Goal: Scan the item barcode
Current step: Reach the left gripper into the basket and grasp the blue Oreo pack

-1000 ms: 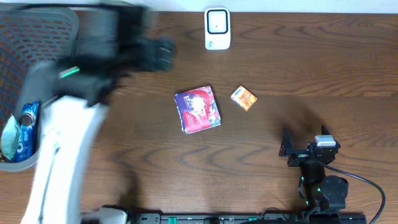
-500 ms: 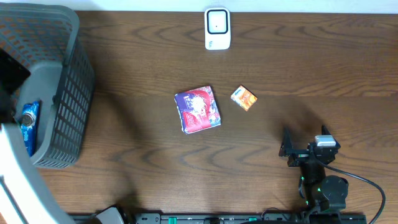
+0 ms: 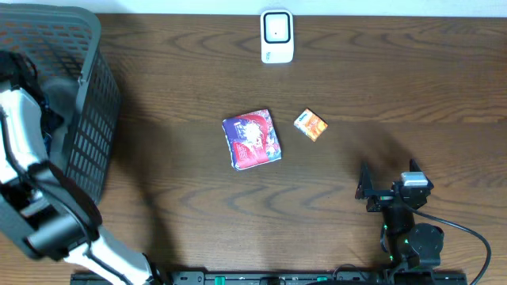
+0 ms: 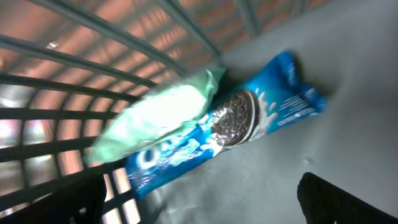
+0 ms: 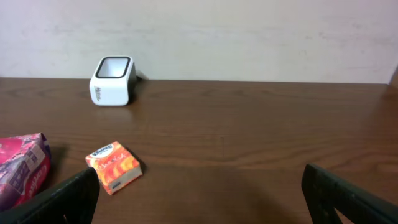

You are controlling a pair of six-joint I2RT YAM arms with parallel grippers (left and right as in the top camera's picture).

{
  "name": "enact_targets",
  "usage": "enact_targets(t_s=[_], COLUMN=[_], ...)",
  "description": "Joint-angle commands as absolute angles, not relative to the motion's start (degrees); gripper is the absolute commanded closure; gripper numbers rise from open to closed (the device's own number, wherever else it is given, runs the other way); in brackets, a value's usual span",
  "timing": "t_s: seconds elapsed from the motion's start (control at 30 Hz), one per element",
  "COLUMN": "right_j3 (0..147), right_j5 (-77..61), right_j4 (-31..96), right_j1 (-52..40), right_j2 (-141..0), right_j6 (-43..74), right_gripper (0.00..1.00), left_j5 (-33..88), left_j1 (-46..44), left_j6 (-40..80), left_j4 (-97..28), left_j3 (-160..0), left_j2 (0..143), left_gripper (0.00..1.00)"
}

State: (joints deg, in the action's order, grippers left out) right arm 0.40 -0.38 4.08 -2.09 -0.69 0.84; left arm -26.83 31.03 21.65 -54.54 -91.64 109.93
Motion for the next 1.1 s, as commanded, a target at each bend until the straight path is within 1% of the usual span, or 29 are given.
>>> enact_targets(t_s=[0.0,0.23,0.33,0.47,0.5,0.53,0.57,0.63,0.7,0.73,0.93,1.07], right_j3=[0.3,0.3,0.3,0.3,0.3,0.3,0.3,0.3,0.3,0.3,0.3,0.3], right_j5=[-0.4,-0.4,-0.4,-0.4,-0.4,-0.4,-0.4,-0.4,-0.4,-0.4,-0.4,-0.4], right_j4=[4.3,4.3,4.3,4.3,4.3,4.3,4.3,4.3,4.3,4.3,4.3,4.3], right_j1=[-1.6,-1.6,-1.6,-1.6,-1.6,-1.6,-1.6,-1.6,-1.6,-1.6,-1.6,-1.6], right_j2=[-0.4,-0.4,-0.4,-0.4,-0.4,-0.4,-0.4,-0.4,-0.4,-0.4,-0.4,-0.4], right_j6=[1.5,1.5,1.5,1.5,1.5,1.5,1.5,1.5,1.5,1.5,1.5,1.5], right_gripper=[0.01,0.01,0.01,0.01,0.01,0.01,0.01,0.01,0.01,0.01,0.01,0.01], left_j5=[-24.4,-23.8,-17.6,-12.9,-12.1,-11.1,-10.2,-8.2,-6.9,-6.1,2.9,4.6], left_j1=[32.4,33.9,35.4,37.1,37.4,37.7,38.0,38.2,38.2,38.2,38.2,38.2], left_j6=[21.7,20.6,18.7,17.5,17.3,17.1,17.2,17.2,17.2,17.2,17.3,18.2], left_j4=[-54.6,-50.8,-49.3,-48.6,-48.7,-48.9,-49.0,-49.4,-49.8,-49.9,-51.5,-51.9], left_j3=[-91.8,-91.8,-91.8,-91.7,-91.7,-91.7,-91.7,-91.7,-91.7,-91.7,-92.8,-92.8], left_j2=[115.5,123.6,125.8,127.1,127.2,127.2,127.2,127.0,126.8,126.5,122.0,113.2], left_gripper=[0.02,0.02,0.02,0.02,0.00,0.04,0.15,0.72,0.89,0.92,0.92,0.93])
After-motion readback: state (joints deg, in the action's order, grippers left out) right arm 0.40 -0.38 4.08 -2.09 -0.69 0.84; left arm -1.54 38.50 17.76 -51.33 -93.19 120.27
